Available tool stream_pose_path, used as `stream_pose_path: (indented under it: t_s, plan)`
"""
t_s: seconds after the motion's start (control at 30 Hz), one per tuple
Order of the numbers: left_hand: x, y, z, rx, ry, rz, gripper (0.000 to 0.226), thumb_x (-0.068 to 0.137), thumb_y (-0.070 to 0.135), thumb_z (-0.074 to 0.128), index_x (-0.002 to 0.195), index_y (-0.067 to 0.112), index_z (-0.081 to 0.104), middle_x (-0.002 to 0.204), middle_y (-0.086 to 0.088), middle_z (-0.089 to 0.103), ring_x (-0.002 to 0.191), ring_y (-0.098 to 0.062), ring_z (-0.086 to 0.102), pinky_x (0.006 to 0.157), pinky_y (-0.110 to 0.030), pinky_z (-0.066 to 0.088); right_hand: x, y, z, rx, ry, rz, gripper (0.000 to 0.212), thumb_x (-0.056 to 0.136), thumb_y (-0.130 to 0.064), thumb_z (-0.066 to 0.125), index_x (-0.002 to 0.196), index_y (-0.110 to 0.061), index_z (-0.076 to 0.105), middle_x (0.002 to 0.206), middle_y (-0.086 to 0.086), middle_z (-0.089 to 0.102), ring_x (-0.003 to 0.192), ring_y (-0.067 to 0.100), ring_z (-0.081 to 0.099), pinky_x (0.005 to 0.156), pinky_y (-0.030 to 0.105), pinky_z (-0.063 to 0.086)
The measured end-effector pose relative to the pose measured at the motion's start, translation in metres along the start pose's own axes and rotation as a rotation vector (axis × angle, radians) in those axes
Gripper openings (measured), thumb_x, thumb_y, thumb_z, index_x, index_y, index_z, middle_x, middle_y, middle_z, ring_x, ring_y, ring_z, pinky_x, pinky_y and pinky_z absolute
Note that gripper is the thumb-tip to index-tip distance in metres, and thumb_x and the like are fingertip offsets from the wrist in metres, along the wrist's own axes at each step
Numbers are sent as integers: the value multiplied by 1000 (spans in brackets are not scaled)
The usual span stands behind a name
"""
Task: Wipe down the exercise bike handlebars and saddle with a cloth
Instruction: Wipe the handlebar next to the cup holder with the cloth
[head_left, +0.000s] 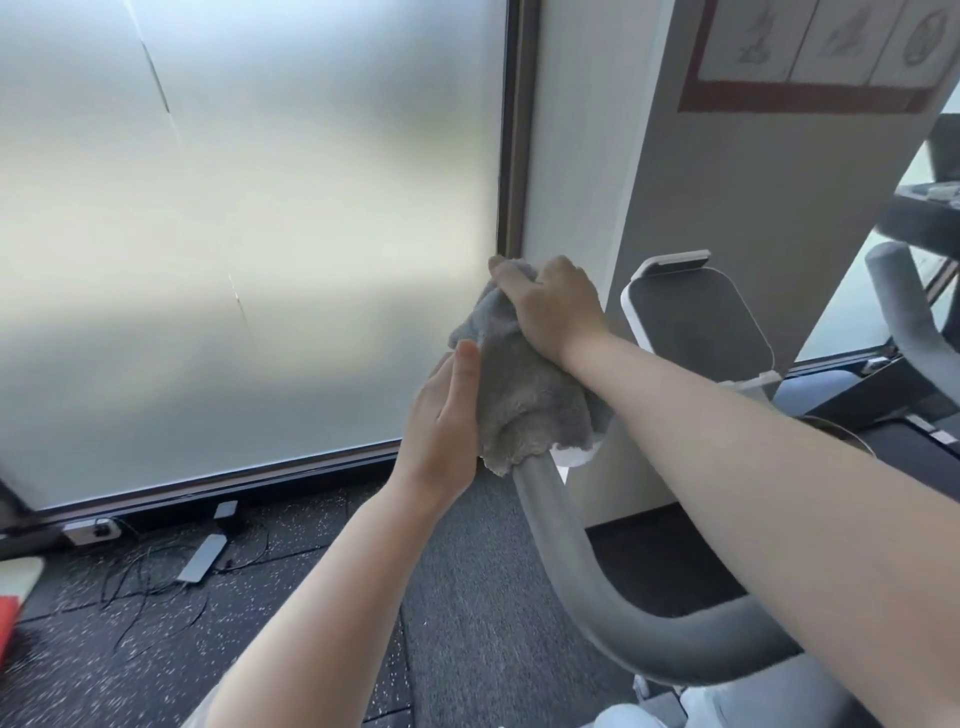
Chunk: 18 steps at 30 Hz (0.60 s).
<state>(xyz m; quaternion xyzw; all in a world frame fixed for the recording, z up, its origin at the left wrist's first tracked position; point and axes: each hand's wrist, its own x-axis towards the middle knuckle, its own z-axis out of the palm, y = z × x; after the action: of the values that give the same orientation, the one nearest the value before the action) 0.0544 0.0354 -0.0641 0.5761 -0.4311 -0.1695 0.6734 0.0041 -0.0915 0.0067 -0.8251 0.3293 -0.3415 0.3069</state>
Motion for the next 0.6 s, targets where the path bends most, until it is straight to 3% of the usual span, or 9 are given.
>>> stream_pose_path:
  t_s: [0.07,0.13,0.2,0.27,0.3,0.37,0.47,0.53,0.6]
  plan:
    - [0,2,-2,-6,-24,-6,43,94,63,25,111,48,62,121,9,66,119,-8,57,104,-44,43,3,-4,-2,294,-44,132,47,91,-52,44,65,-14,51,63,4,51,66,21,51,74,39,42]
    - [0,2,-2,1,-17,-22,45,95,60,25,110,41,63,118,9,67,116,-7,58,104,-44,44,-2,-7,3,364,-27,269,51,98,-53,32,82,-12,58,81,6,59,83,22,56,86,34,39]
    - [0,3,-3,21,-10,-15,48,94,61,26,108,36,64,114,8,69,113,-9,60,102,-45,44,-7,-2,7,-4,55,269,53,100,-51,22,111,-12,57,109,6,60,107,26,54,108,43,26]
    - [1,2,-3,31,-12,-12,49,93,61,26,106,34,65,112,7,69,111,-10,61,102,-46,44,-15,2,2,-422,288,58,44,98,-50,32,125,-19,48,125,3,55,121,26,48,113,55,7]
    - [1,1,-4,26,-14,-19,49,92,62,27,104,34,65,111,6,69,110,-11,61,102,-45,44,-20,0,0,-469,364,-64,41,96,-50,39,125,-22,47,126,1,53,123,24,47,111,57,6]
    - [2,0,-4,11,-14,-22,52,90,65,27,103,33,66,109,4,70,109,-13,62,100,-47,44,-30,-2,1,-383,239,-222,36,94,-47,50,122,-25,50,124,1,50,120,22,48,110,49,18]
    - [2,-2,-2,-39,3,-24,57,92,62,27,115,28,65,113,3,70,112,-12,62,100,-46,46,-43,-1,15,-197,58,-206,36,88,-41,61,116,-21,52,117,4,45,104,22,52,86,30,39]
    - [3,-5,-1,-53,7,-20,58,94,61,26,117,26,65,114,1,69,112,-15,62,99,-46,46,-33,-2,17,-216,109,-241,24,86,-36,63,98,-18,53,102,4,49,88,24,54,75,32,44]
    - [2,-4,2,8,36,-3,51,95,60,25,100,30,67,102,3,69,101,-10,62,91,-38,48,-13,-7,11,-278,55,-178,24,85,-35,62,73,-18,52,78,1,54,75,23,54,65,30,40]
